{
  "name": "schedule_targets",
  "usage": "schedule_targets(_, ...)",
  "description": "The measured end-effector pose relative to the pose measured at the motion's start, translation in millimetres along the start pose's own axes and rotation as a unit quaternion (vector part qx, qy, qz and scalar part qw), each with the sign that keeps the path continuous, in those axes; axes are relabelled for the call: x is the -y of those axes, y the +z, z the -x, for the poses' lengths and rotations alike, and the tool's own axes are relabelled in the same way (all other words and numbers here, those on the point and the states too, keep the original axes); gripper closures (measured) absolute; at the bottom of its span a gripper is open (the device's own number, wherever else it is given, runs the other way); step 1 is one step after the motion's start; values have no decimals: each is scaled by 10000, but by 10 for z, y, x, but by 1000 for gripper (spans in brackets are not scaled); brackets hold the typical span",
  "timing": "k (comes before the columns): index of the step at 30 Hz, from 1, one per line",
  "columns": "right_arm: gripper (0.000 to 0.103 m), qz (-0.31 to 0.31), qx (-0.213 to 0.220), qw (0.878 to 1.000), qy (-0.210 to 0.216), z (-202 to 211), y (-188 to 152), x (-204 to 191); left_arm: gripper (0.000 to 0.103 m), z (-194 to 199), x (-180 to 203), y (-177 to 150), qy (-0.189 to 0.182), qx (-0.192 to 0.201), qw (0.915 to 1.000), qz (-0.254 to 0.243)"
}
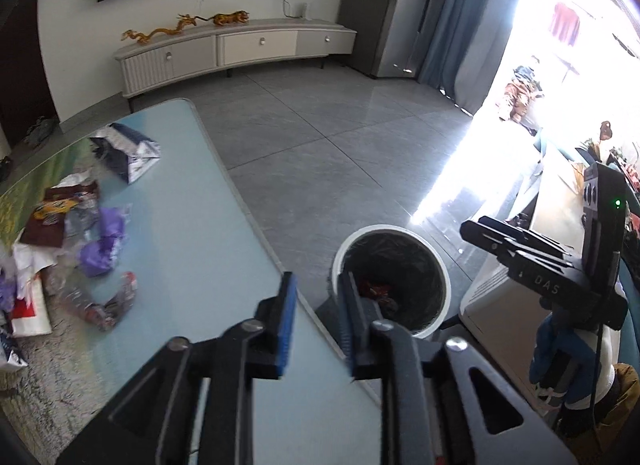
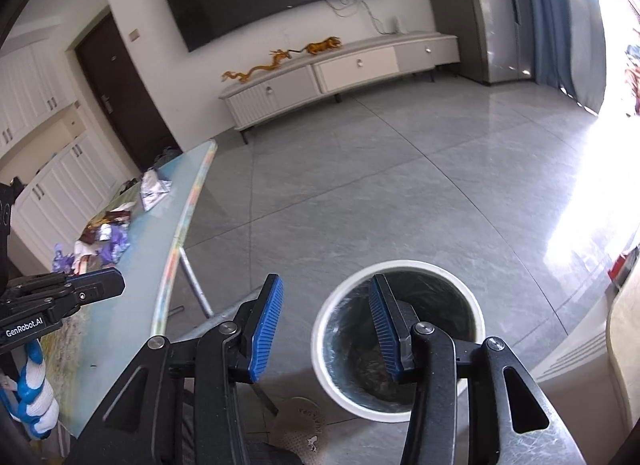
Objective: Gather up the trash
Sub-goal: 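Move both open tools back to the trash on the table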
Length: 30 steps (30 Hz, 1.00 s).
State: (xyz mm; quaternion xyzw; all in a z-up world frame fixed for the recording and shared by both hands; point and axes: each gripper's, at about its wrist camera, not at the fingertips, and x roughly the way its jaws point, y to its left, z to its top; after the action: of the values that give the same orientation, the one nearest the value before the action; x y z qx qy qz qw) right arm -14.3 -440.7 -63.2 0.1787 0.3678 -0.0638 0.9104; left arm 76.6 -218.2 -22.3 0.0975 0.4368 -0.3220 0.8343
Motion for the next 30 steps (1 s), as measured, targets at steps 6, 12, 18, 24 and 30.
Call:
schedule_targets(6, 57, 429, -23, 9982, 410, 7, 111, -564, 59, 520, -807, -301, 273, 363, 9963, 730)
schedule_targets(12, 54, 824, -157, 9933, 790, -103, 167, -1161, 58, 900, -1511, -625, 577, 608, 9870, 1371)
schedule_targets(18, 53, 1171, -427, 9858, 1125, -415, 215, -1674, 56, 1067, -2134, -762, 1060, 753, 9743, 1838)
schedule_targets(24, 53, 1469, -750, 9742, 1543, -838, 260, -2164, 51, 1068, -2494, -636, 1398, 810, 9683, 1905)
schedule_targets(30, 53, 1933, -1098, 9525, 2083, -1146, 142, -2678, 51, 872, -2736, -481, 1555, 686, 9689, 1800)
